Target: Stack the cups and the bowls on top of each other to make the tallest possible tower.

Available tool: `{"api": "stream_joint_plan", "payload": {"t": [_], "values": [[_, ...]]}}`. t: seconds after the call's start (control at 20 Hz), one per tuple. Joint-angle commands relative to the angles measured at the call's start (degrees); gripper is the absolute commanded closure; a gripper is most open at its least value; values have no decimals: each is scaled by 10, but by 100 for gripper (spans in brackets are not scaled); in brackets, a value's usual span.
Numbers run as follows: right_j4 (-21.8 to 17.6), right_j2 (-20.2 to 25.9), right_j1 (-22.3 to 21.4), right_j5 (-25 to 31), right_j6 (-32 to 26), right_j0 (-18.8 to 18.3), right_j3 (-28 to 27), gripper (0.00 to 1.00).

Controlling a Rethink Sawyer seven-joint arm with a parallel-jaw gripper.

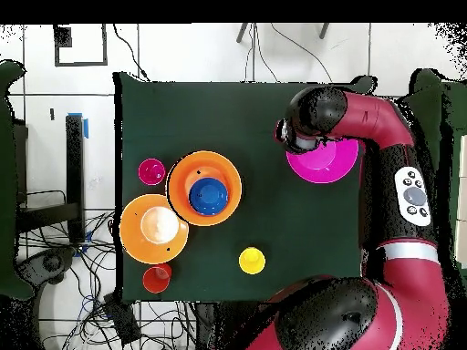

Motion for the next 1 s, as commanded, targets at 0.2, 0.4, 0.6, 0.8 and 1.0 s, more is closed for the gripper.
{"api": "stream_joint_plan", "payload": {"t": [0.2, 0.4, 0.6, 0.8, 1.0], "values": [[-44, 7, -2, 25, -172, 1, 14, 0], [-46, 5, 5, 16, -167, -1, 14, 0], [-47, 5, 6, 10, -165, -2, 17, 0], [-51, 4, 16, 1, -160, -3, 14, 0], [-56, 4, 37, -21, -152, -5, 7, 0]]}}
